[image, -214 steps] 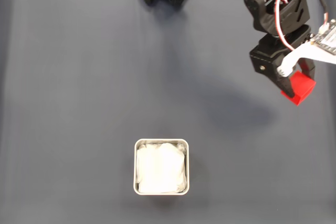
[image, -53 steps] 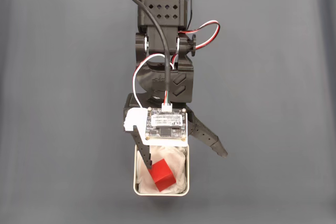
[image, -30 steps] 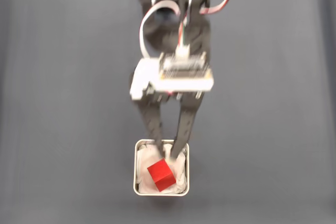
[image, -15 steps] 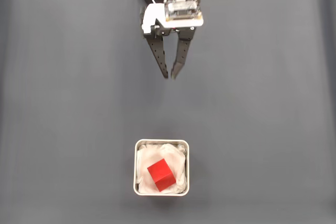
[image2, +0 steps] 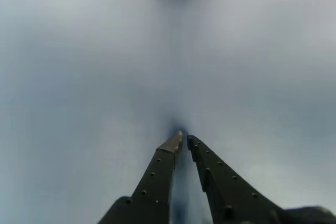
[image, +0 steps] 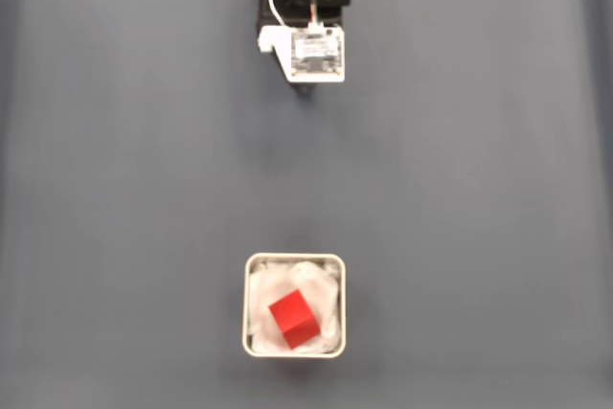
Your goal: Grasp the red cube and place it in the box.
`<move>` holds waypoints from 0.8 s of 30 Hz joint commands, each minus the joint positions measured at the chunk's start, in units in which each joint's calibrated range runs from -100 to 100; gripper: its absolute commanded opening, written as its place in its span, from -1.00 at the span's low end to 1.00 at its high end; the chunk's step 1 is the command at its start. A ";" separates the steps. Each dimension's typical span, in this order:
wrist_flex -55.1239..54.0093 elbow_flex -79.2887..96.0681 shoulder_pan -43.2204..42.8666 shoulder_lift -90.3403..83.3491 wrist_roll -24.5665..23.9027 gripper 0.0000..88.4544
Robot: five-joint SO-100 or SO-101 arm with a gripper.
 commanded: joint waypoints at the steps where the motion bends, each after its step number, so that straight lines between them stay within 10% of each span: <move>1: 3.76 0.45 -0.19 -1.39 -0.73 -1.00; 24: 5.65 0.45 -0.26 -1.48 -0.88 -1.00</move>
